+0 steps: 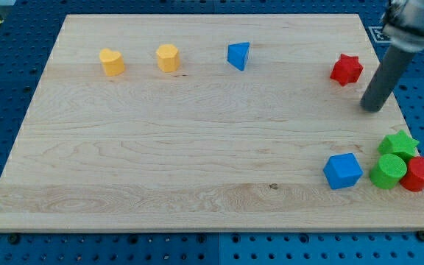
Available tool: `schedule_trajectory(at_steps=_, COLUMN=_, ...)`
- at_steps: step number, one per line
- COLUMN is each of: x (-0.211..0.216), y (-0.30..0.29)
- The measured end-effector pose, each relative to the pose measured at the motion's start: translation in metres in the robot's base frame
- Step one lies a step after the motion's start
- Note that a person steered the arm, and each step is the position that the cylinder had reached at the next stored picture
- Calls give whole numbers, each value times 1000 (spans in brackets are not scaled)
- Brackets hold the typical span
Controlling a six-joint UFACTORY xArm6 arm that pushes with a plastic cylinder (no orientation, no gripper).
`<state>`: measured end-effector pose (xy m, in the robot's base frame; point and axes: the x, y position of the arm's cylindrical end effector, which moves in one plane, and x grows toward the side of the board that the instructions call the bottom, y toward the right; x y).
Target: Push the red star into the green star
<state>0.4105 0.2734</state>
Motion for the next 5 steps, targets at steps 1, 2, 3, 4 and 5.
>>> schedule_trajectory(at_steps=1, x=-58, y=51)
schedule_trajectory(at_steps=2, x=-89, y=14)
schedule_trajectory(at_steps=3, x=-66, y=-40)
schedule_trajectory(at_steps=4, x=7, y=-82)
schedule_trajectory(at_steps=5, x=35, y=-83)
